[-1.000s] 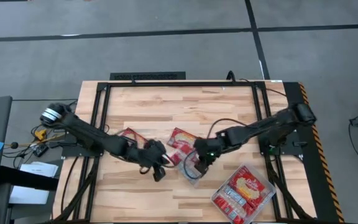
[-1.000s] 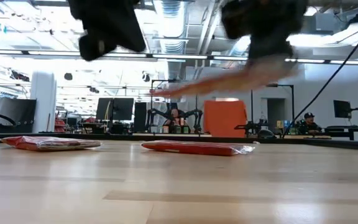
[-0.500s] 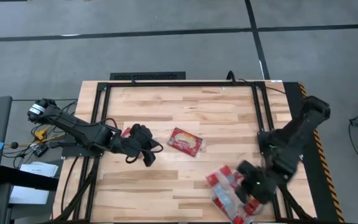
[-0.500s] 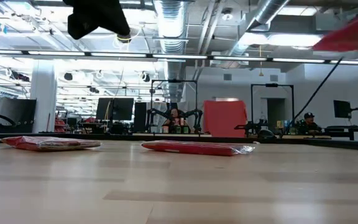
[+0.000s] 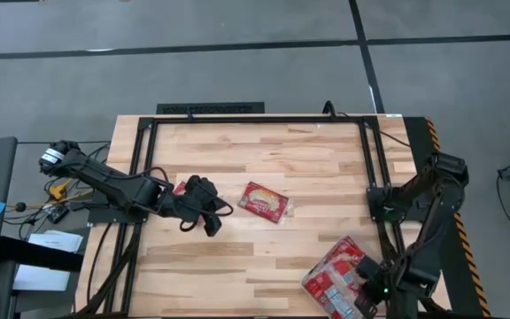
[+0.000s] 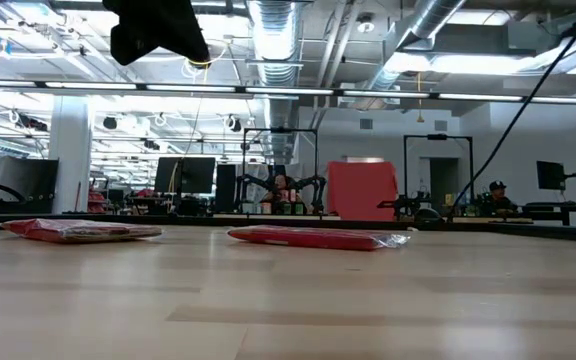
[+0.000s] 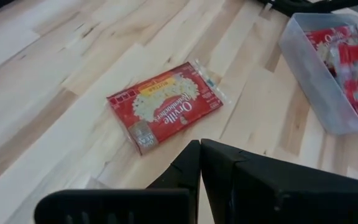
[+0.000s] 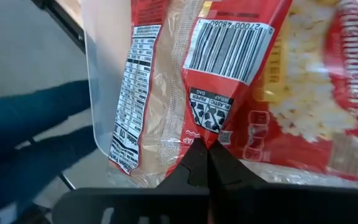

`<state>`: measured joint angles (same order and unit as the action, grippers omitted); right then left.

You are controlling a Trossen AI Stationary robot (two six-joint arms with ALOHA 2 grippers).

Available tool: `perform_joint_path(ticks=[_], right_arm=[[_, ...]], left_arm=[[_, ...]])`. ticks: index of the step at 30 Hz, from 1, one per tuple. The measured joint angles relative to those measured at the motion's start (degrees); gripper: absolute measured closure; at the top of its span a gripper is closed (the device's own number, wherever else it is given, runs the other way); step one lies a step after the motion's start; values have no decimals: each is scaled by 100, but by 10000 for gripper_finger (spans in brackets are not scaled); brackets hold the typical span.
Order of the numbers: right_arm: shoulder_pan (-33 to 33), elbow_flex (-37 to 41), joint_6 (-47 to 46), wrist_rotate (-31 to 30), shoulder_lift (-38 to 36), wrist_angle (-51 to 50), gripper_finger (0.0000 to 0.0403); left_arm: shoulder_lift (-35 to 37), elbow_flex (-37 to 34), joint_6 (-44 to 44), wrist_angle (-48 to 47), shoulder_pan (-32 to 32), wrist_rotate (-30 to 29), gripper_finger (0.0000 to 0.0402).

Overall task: Sort popcorn bags into baskets
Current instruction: Put the red popcorn bag into the transparent bin

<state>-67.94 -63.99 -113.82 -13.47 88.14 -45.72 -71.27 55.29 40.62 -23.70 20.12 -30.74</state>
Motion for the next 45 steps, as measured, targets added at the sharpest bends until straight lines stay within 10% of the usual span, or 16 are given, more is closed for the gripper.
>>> perform_joint_path(ticks=[18, 37, 45], right_arm=[[1037, 2, 2380, 1107, 204, 306, 389], [1832, 0, 3623, 1199, -451, 351, 225], [2810, 0, 3615, -377, -1160, -796, 203]], left_arm=[[0, 0, -54, 2, -223, 46, 401], [-79, 9, -69, 100, -422, 390, 390], [-969, 11, -588, 574, -821, 823, 377]])
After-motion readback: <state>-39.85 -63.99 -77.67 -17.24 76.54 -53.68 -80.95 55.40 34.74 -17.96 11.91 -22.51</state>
